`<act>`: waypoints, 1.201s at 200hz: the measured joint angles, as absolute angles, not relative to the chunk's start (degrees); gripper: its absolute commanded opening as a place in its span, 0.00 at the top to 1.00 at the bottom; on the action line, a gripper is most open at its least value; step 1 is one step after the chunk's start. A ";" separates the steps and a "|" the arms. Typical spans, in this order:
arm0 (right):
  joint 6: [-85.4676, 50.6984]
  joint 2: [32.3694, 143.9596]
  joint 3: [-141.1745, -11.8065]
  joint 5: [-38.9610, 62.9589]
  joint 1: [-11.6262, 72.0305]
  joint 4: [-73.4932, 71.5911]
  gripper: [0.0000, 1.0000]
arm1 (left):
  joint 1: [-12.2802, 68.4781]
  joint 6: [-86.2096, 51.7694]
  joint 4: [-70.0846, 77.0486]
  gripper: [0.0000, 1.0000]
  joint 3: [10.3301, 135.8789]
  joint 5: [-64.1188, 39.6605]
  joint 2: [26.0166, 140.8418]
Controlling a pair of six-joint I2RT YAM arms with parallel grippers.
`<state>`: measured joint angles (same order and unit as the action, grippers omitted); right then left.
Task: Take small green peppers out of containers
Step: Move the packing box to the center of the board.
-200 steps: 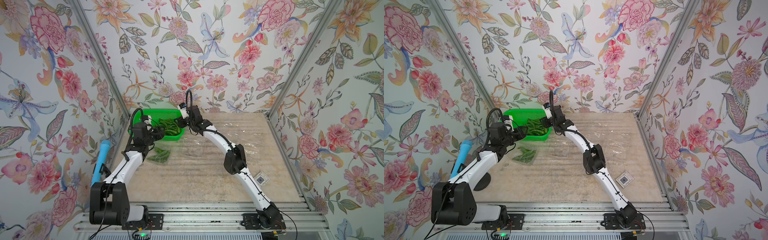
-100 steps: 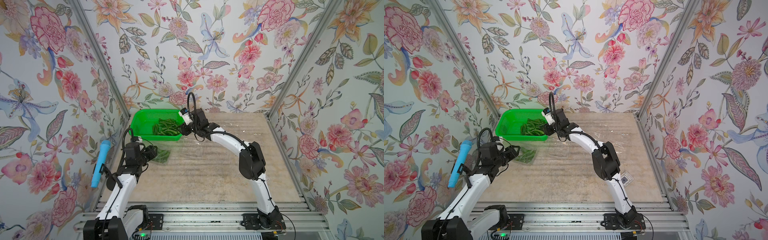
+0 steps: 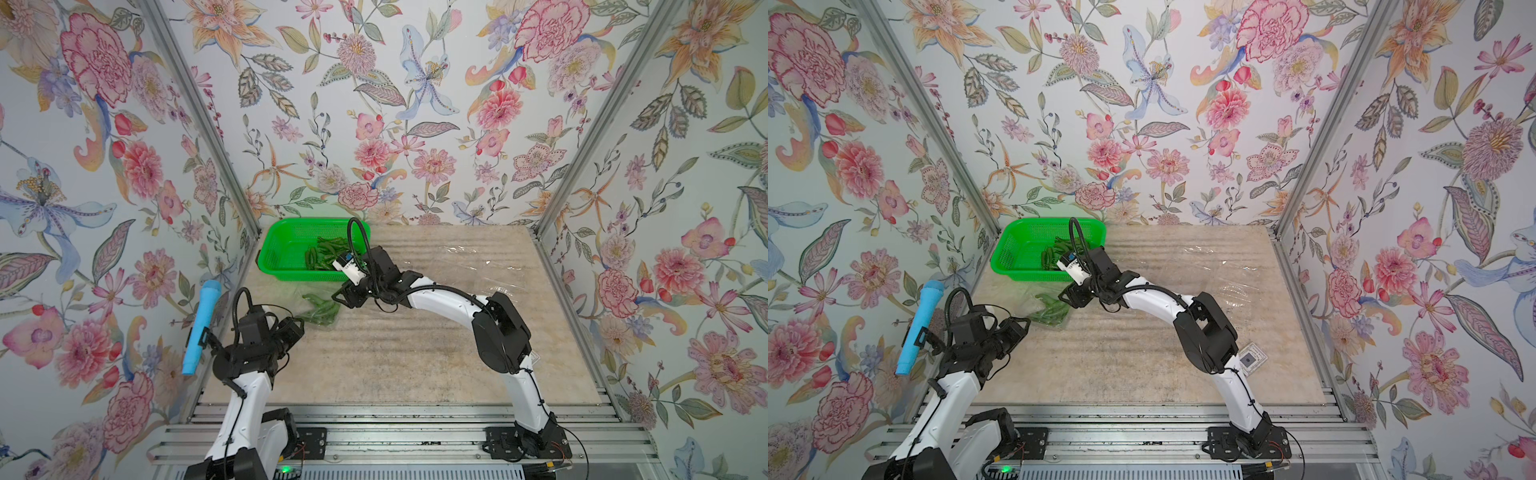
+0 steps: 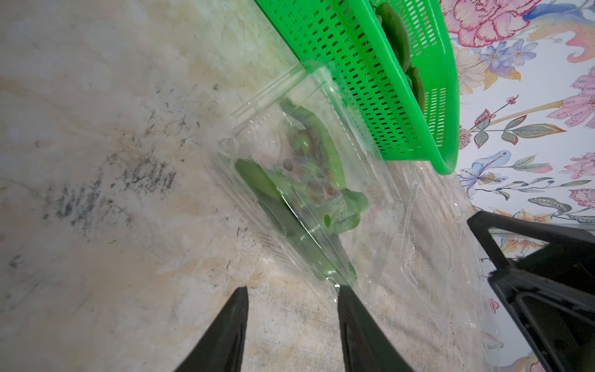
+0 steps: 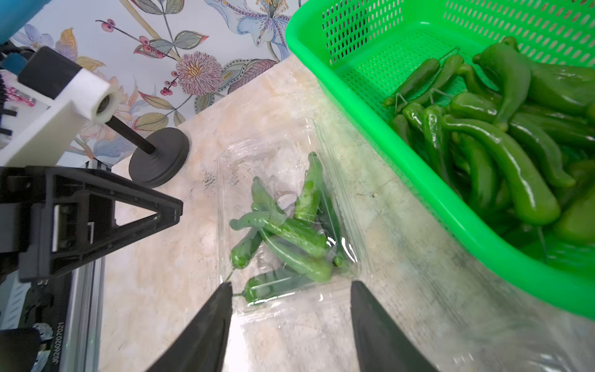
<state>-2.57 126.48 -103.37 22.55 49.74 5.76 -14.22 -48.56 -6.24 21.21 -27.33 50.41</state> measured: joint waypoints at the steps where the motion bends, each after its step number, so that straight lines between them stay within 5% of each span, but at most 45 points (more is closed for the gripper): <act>1: -2.52 126.65 -103.61 22.57 49.74 5.72 0.37 | -14.31 -48.58 -6.22 0.51 21.10 -27.33 50.30; 148: 1.69 147.20 -132.86 27.55 48.34 15.03 0.27 | -20.27 -48.64 10.94 0.50 17.69 -31.38 66.32; 240: 0.56 149.05 -134.41 30.68 47.57 17.93 0.30 | -20.32 -50.00 23.75 0.49 20.05 -35.75 75.64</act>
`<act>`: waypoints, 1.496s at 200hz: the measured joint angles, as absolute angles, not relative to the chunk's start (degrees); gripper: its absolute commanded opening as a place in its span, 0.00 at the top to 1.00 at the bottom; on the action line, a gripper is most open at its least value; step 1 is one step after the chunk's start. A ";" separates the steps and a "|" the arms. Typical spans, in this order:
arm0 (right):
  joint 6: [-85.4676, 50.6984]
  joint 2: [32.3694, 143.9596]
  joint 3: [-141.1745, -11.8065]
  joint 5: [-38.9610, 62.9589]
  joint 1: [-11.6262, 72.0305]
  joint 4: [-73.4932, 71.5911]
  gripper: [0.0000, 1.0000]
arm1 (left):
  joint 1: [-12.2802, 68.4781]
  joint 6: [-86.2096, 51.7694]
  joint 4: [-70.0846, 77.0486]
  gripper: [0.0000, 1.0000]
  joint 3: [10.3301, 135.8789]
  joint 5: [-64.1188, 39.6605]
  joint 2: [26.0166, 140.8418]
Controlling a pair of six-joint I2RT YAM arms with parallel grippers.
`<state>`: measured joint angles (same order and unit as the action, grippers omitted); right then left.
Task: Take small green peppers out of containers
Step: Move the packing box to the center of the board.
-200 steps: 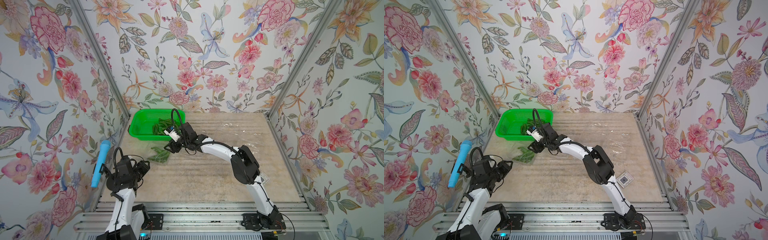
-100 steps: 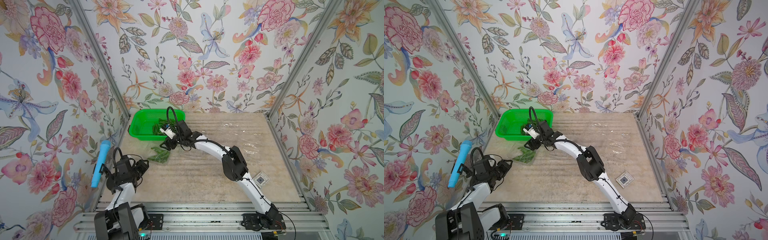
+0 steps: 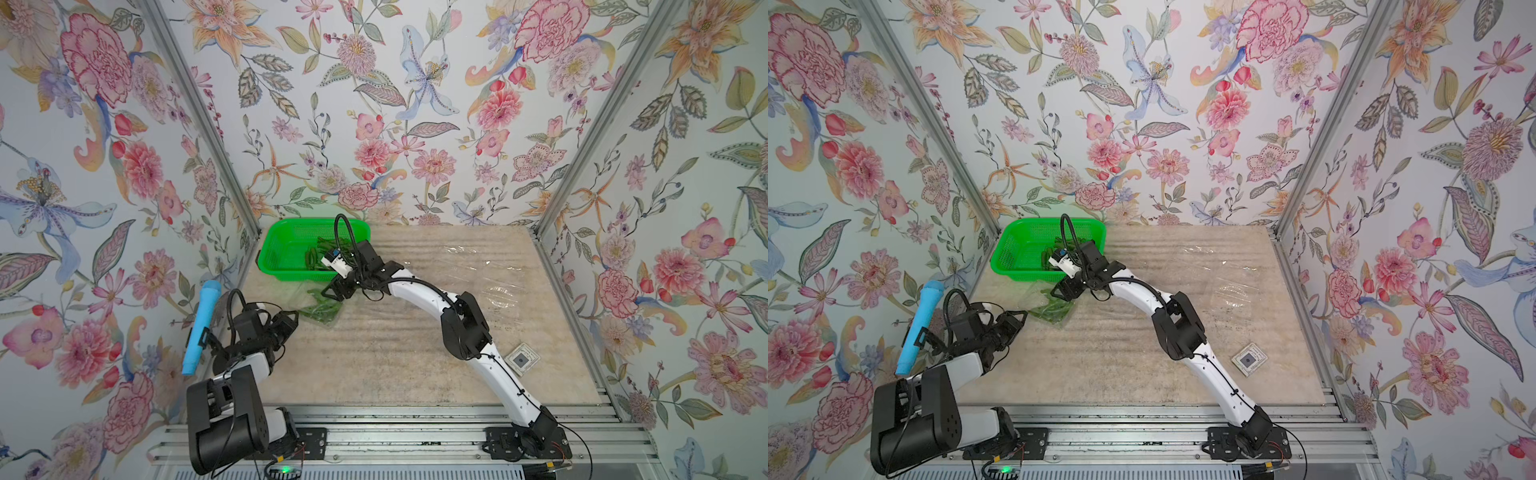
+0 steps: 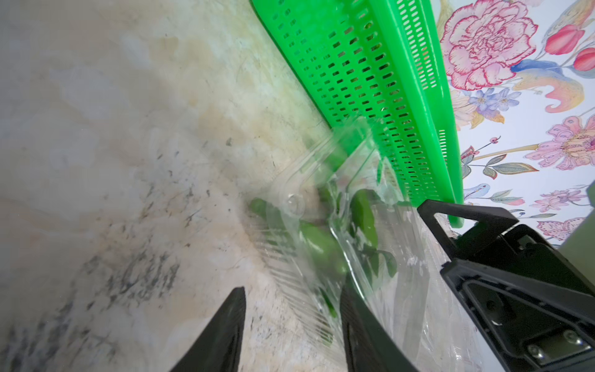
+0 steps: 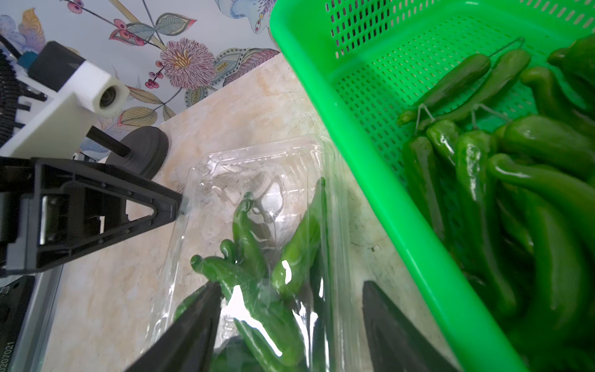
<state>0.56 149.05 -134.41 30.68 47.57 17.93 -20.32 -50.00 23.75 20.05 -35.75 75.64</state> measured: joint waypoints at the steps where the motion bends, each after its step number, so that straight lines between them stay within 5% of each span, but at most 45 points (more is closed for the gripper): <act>1: 0.54 149.05 -134.39 30.68 47.57 17.96 0.31 | -20.32 -50.00 23.79 0.49 20.08 -35.77 75.70; 67: -0.30 149.01 -128.88 31.55 47.46 17.47 0.38 | -18.31 -50.89 30.17 0.50 21.41 -37.08 83.50; 189: -0.89 131.15 -100.95 30.20 44.14 14.90 0.77 | -2.48 -56.01 35.64 0.52 22.57 -33.95 87.44; 299: -1.28 124.73 -91.48 32.62 41.63 13.89 0.77 | 0.32 -50.28 25.04 0.51 30.00 -29.15 85.89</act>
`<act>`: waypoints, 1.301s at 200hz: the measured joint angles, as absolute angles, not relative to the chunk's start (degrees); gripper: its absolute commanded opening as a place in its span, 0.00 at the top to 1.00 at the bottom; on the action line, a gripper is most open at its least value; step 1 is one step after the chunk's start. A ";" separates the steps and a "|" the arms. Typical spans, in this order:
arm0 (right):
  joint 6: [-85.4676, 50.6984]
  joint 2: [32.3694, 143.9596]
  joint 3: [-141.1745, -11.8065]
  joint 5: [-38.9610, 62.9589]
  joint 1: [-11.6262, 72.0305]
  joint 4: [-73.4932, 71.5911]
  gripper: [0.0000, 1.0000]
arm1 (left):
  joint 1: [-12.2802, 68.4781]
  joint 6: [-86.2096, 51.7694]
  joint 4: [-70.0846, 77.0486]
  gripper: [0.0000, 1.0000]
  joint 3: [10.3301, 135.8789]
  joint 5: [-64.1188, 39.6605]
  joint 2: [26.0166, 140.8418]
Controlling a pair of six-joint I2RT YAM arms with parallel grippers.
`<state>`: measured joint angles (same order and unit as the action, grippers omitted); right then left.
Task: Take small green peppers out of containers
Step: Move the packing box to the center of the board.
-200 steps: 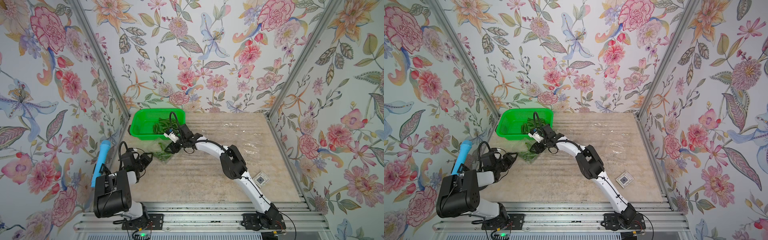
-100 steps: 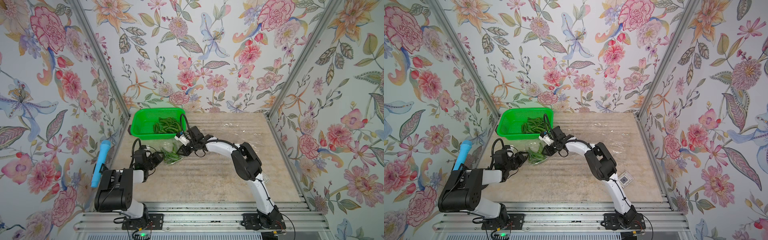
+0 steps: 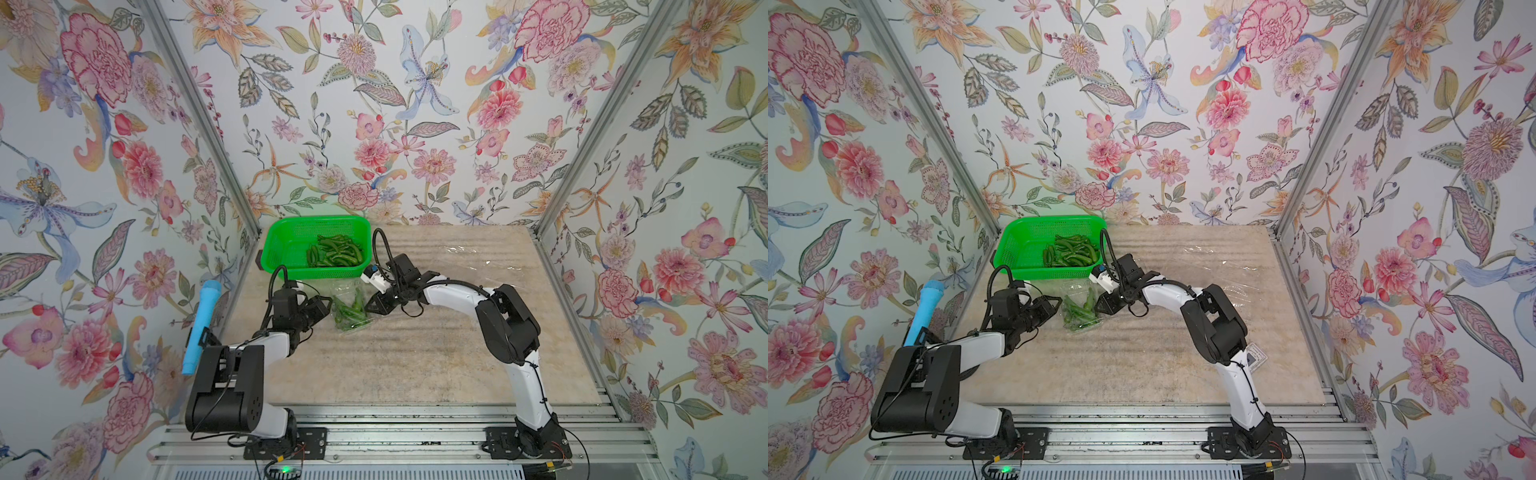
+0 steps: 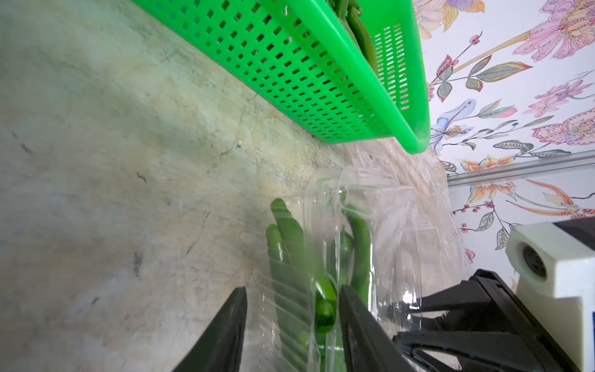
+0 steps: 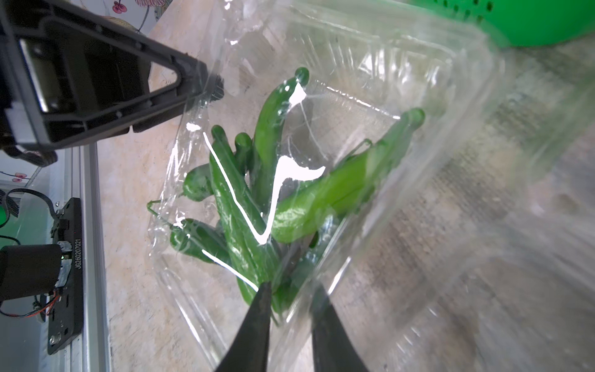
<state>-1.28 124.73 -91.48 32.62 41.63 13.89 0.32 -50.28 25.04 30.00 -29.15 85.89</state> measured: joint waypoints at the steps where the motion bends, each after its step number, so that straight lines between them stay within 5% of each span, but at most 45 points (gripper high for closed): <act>1: -1.28 124.73 -91.48 32.62 41.63 13.89 0.77 | 0.32 -50.17 25.04 0.51 30.13 -29.15 86.08; 147: -1.54 124.73 -91.88 32.58 41.47 14.44 0.76 | -2.26 -43.40 21.45 0.54 32.80 -30.94 90.87; 186: -1.74 124.73 -92.77 32.56 41.56 16.03 0.51 | -2.26 -43.94 21.76 0.74 34.04 -31.35 93.01; 220: -1.04 124.73 -95.09 32.18 41.91 17.21 0.45 | -2.26 -43.86 21.85 0.86 35.73 -32.18 94.30; 260: -0.82 124.73 -99.74 31.97 41.98 17.37 0.37 | -2.26 -43.88 20.49 0.89 35.73 -32.18 94.19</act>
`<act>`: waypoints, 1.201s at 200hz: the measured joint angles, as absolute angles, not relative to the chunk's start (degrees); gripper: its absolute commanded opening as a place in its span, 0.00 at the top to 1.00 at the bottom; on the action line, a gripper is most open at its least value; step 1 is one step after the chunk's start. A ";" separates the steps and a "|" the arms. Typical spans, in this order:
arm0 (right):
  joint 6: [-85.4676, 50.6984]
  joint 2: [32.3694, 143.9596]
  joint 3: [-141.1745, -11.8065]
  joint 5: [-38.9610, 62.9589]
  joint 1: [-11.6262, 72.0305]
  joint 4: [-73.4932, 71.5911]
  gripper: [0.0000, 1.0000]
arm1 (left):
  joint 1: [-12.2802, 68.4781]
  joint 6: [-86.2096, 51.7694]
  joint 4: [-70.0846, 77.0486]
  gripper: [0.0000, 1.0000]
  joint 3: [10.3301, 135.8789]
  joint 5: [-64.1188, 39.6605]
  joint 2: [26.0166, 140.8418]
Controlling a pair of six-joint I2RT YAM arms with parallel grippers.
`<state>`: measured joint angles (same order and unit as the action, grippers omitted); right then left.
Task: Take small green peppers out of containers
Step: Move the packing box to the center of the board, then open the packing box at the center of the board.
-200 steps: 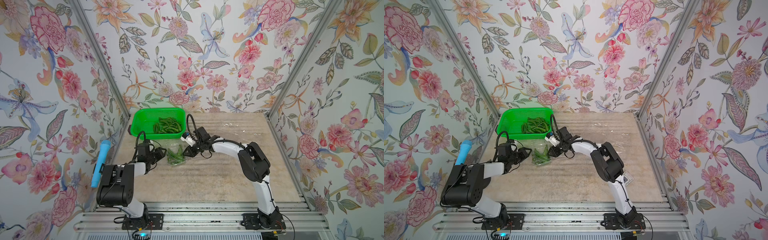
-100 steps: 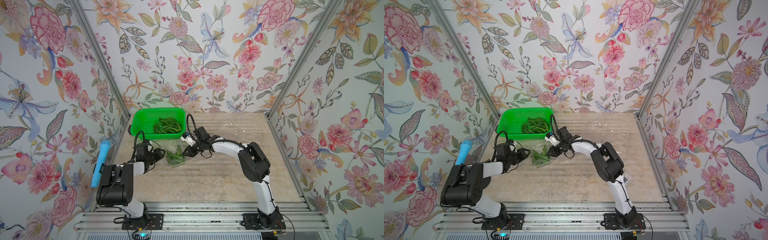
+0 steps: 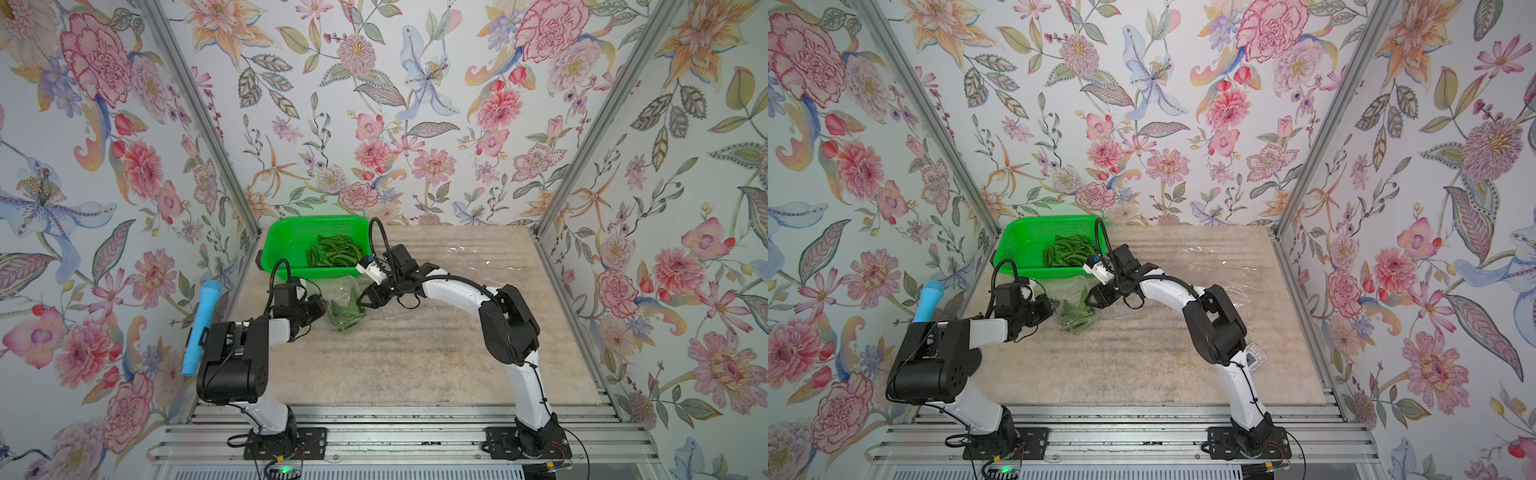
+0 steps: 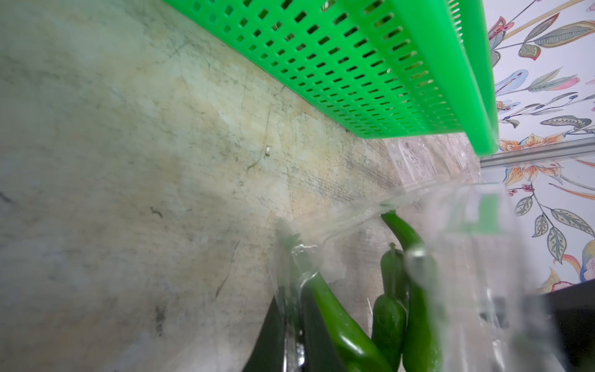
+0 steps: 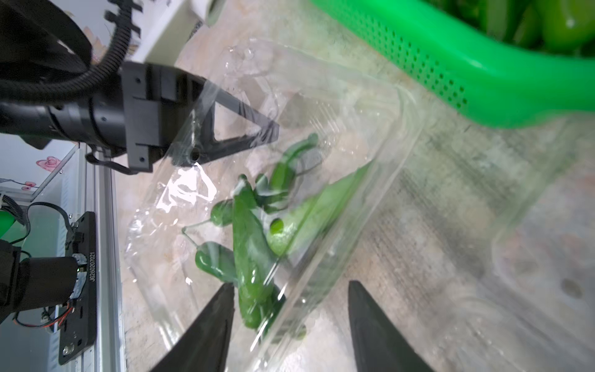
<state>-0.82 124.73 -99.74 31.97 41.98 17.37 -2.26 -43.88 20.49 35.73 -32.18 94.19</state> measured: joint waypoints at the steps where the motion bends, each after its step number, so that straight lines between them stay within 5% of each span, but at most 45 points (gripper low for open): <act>1: -0.78 124.73 -99.90 31.94 41.98 17.37 0.37 | -2.26 -43.88 20.47 0.89 35.73 -32.21 94.19; 69: -0.38 124.73 -102.26 26.55 42.28 17.21 0.33 | -2.26 -43.90 17.82 0.86 35.73 -32.14 92.09; 154: 8.23 115.55 -88.31 1.41 56.77 13.85 0.25 | -2.26 -43.92 14.41 0.86 35.73 -31.88 88.60; 240: 12.88 111.13 -83.50 -12.32 62.00 7.18 0.20 | -2.31 -43.92 11.51 0.89 35.79 -31.03 88.62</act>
<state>12.88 111.13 -83.50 -12.32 62.00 7.18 -2.31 -43.92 11.51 35.79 -31.03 88.62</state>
